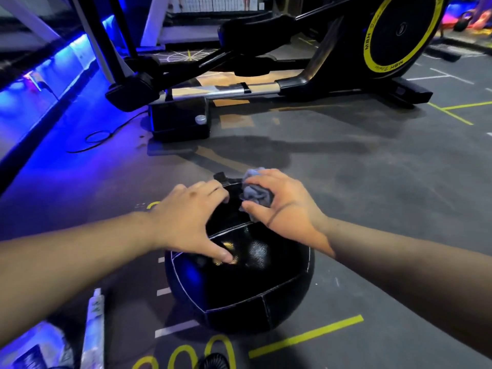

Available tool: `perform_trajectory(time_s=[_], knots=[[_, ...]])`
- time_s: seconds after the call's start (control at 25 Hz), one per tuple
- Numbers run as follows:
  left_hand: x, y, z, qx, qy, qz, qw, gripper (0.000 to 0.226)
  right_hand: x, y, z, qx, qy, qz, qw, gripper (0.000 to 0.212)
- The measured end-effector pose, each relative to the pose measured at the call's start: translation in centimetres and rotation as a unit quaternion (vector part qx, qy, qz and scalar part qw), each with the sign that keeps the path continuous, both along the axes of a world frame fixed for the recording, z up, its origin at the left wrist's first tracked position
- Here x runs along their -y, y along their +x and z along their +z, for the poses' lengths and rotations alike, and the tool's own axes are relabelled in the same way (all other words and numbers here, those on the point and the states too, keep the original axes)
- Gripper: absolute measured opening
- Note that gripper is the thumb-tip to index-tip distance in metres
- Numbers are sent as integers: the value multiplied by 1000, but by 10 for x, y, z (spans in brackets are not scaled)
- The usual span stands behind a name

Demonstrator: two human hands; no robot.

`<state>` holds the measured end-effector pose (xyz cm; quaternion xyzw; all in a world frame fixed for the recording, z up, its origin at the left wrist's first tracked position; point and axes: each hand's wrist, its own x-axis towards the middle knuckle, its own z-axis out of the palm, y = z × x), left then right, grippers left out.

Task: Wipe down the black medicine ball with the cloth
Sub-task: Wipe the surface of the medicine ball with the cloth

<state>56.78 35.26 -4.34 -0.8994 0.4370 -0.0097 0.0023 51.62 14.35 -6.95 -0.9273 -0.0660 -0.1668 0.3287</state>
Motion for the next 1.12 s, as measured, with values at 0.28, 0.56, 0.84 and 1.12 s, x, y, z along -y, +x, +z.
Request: perform_trajectory(time_s=[0.28,0.56,0.84,1.12], knots=[[-48,21,-9,-76,9,27,997,99,5,-8,-16,11,149,-58,987,30],[-100,34,-29,-81,231,55,968,92,38,-8,-38,-106,310,-183,927,24],[-43,55,0,-176,-218,217,935,34,17,-41,-29,-74,243,-170,952,18],[-41,64,-8,-255,78,251,931,60,2,-86,-28,-2,53,3,999,37]])
